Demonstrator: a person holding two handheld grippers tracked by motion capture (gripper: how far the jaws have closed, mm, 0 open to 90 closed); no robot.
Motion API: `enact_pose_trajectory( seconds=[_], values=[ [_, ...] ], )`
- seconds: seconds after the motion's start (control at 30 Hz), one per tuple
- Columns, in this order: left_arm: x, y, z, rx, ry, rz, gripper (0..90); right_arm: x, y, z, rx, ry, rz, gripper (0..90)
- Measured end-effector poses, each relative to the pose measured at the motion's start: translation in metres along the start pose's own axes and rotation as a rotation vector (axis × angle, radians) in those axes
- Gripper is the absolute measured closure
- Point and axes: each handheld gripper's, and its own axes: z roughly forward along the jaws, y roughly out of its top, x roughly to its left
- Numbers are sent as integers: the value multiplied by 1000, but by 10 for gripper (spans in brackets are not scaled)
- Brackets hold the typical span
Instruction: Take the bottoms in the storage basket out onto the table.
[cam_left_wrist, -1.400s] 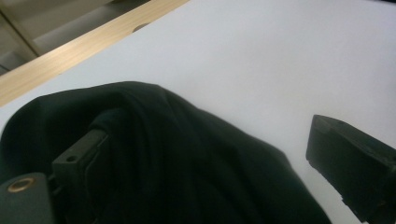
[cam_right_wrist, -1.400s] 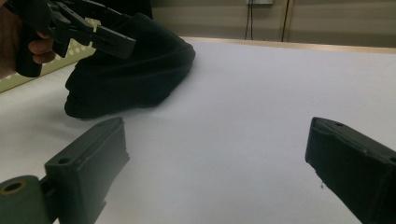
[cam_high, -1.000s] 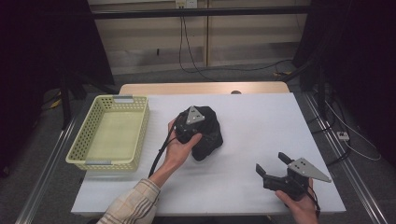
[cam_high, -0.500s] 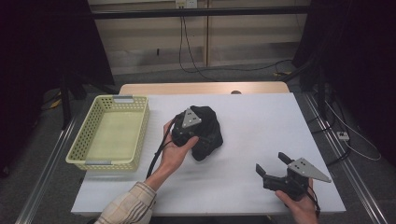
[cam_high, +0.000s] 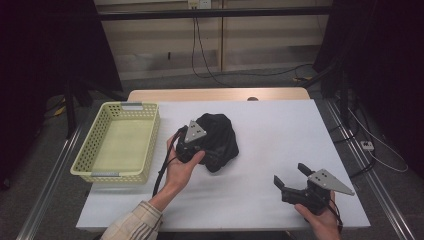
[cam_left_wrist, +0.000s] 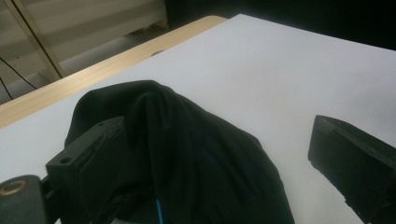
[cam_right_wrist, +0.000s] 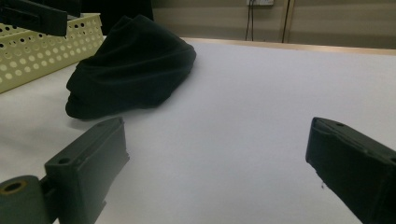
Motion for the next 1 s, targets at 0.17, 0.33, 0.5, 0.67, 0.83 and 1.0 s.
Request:
enact_pose_trajectory(
  seconds=[0.17,0.33,0.5,0.67,0.83,1.0],
  values=[
    [-1,2,-8,-16,18,20,55,-1,0,0,0,0,-2,52],
    [0,4,-17,-14,21,23,56,0,0,0,0,0,-3,52],
    [3,5,-24,-31,-22,-1,56,0,0,0,0,-2,-3,52],
    [3,4,-31,-42,0,9,56,0,0,0,1,0,-6,52],
    [4,2,-38,-56,27,21,56,0,0,0,-1,-1,-2,52],
    [7,-2,-45,-65,40,-1,56,1,0,0,-2,-2,-4,52]
  ],
)
